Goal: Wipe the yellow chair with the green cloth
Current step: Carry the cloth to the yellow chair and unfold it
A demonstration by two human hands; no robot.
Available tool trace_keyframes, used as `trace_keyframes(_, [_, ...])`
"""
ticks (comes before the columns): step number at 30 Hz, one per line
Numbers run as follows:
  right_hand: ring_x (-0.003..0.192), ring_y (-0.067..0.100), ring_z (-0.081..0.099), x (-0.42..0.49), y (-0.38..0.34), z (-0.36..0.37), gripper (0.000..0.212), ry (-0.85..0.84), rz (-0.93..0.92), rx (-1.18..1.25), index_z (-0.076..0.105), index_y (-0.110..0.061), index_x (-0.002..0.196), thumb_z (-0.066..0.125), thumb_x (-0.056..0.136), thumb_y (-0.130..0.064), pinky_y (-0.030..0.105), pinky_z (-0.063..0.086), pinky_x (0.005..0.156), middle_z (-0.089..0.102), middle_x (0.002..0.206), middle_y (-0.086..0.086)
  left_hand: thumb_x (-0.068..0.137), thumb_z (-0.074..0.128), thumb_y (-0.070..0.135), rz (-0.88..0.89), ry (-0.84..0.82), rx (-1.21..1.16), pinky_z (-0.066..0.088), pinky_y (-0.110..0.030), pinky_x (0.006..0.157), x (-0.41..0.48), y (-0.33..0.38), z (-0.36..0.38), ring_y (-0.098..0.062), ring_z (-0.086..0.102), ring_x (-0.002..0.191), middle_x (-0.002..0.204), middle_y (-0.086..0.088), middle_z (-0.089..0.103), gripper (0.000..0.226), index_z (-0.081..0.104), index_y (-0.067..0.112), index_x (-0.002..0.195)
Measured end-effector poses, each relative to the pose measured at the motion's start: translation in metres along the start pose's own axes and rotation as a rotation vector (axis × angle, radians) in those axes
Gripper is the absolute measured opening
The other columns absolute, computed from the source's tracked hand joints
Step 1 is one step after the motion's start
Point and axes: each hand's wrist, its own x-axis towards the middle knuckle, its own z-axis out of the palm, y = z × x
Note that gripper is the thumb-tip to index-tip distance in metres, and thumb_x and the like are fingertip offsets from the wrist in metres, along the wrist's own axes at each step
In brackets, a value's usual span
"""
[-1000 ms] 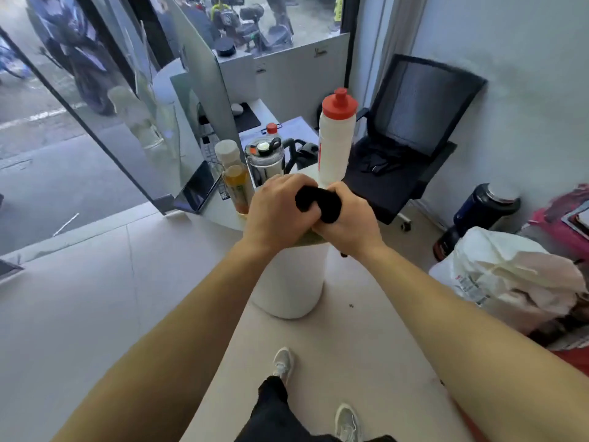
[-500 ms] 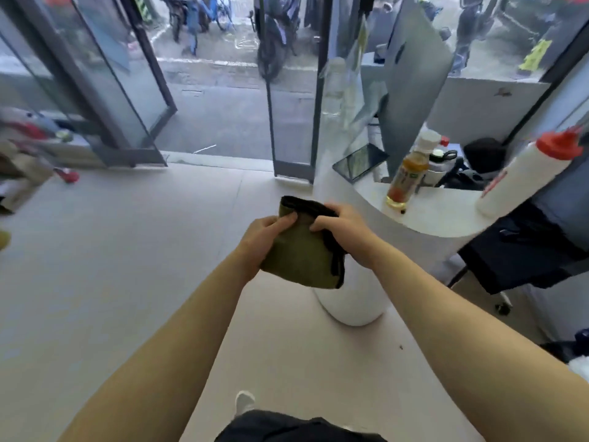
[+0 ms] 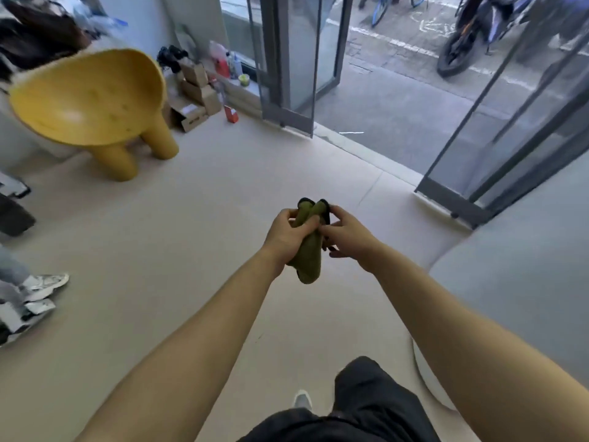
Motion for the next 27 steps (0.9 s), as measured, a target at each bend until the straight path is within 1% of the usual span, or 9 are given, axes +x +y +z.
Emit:
trace_keyframes(3, [0.072, 0.022, 0.062, 0.060, -0.027, 0.027, 0.035, -0.046, -0.041, 0.014, 0.053, -0.029, 0.124, 0.066, 0.091, -0.030, 0.042, 0.051, 0.069, 0.072, 0.089, 0.016, 0.096, 0.062, 0.039, -0.051, 0.093, -0.065, 0.053, -0.028, 0.068, 0.045, 0.002, -0.048, -0.020, 0.068, 0.099, 0.116, -0.004, 0.066, 0.034, 0.054, 0.019, 0.122])
trace_keyframes(6, [0.070, 0.021, 0.062, 0.138, -0.053, 0.051, 0.022, -0.112, -0.067, -0.031, 0.054, -0.021, 0.109, 0.066, 0.093, -0.029, 0.039, 0.051, 0.072, 0.070, 0.083, 0.009, 0.094, 0.066, 0.037, -0.056, 0.223, -0.085, 0.054, -0.027, 0.069, 0.096, 0.008, -0.096, -0.017, 0.068, 0.097, 0.114, -0.004, 0.067, 0.030, 0.054, 0.019, 0.116])
trace_keyframes(10, [0.084, 0.022, 0.059, 0.250, -0.106, 0.087, 0.017, -0.098, -0.169, -0.216, 0.055, -0.026, 0.096, 0.065, 0.091, -0.038, 0.036, 0.052, 0.072, 0.052, 0.108, 0.006, 0.087, 0.068, 0.032, -0.057, 0.464, -0.067, 0.058, -0.039, 0.083, 0.171, 0.029, -0.167, -0.019, 0.068, 0.095, 0.108, -0.002, 0.066, 0.040, 0.046, 0.028, 0.121])
trace_keyframes(16, [0.072, 0.028, 0.063, 0.399, -0.235, 0.119, 0.025, -0.172, -0.314, -0.400, 0.050, -0.017, 0.096, 0.058, 0.093, -0.041, 0.042, 0.054, 0.058, 0.065, 0.087, 0.005, 0.086, 0.056, 0.017, -0.154, 0.754, 0.046, 0.061, -0.036, 0.071, 0.278, 0.077, -0.288, -0.017, 0.063, 0.088, 0.111, -0.003, 0.065, 0.023, 0.059, 0.028, 0.107])
trace_keyframes(19, [0.075, 0.025, 0.065, 0.465, -0.303, 0.142, 0.025, -0.211, -0.386, -0.423, 0.049, -0.016, 0.101, 0.056, 0.096, -0.040, 0.043, 0.054, 0.057, 0.065, 0.087, 0.004, 0.090, 0.055, 0.024, -0.295, 0.835, 0.106, 0.060, -0.037, 0.070, 0.322, 0.093, -0.342, -0.021, 0.066, 0.085, 0.116, -0.003, 0.062, 0.034, 0.049, 0.028, 0.123])
trace_keyframes(21, [0.077, 0.014, 0.058, 0.508, -0.342, 0.163, 0.025, -0.231, -0.441, -0.431, 0.049, -0.017, 0.103, 0.057, 0.097, -0.040, 0.031, 0.044, 0.059, 0.059, 0.088, -0.004, 0.094, 0.055, 0.035, -0.329, 0.821, 0.254, 0.051, -0.036, 0.081, 0.352, 0.101, -0.373, -0.024, 0.062, 0.101, 0.127, -0.003, 0.058, 0.048, 0.041, 0.030, 0.140])
trace_keyframes(23, [0.080, 0.009, 0.056, 0.550, -0.378, 0.191, 0.027, -0.289, -0.428, -0.371, 0.052, -0.016, 0.105, 0.059, 0.096, -0.041, 0.030, 0.045, 0.062, 0.058, 0.091, -0.007, 0.094, 0.057, 0.040, -0.163, 0.859, 0.279, 0.047, -0.028, 0.085, 0.388, 0.116, -0.401, -0.023, 0.060, 0.109, 0.126, -0.001, 0.058, 0.038, 0.053, 0.032, 0.131])
trace_keyframes(25, [0.077, 0.016, 0.062, 0.593, -0.408, 0.222, 0.027, -0.351, -0.362, -0.263, 0.054, -0.014, 0.101, 0.063, 0.094, -0.039, 0.036, 0.055, 0.063, 0.062, 0.090, 0.000, 0.091, 0.062, 0.036, 0.065, 0.891, 0.210, 0.045, -0.010, 0.071, 0.427, 0.139, -0.425, -0.010, 0.064, 0.093, 0.103, 0.009, 0.067, 0.008, 0.063, 0.037, 0.098])
trace_keyframes(27, [0.070, 0.022, 0.070, 0.638, -0.435, 0.251, 0.027, -0.391, -0.241, -0.105, 0.054, -0.011, 0.097, 0.068, 0.093, -0.033, 0.036, 0.061, 0.058, 0.066, 0.088, 0.007, 0.086, 0.064, 0.039, 0.187, 0.834, 0.089, 0.047, -0.011, 0.061, 0.472, 0.163, -0.452, -0.008, 0.065, 0.078, 0.082, 0.014, 0.068, 0.005, 0.061, 0.036, 0.083])
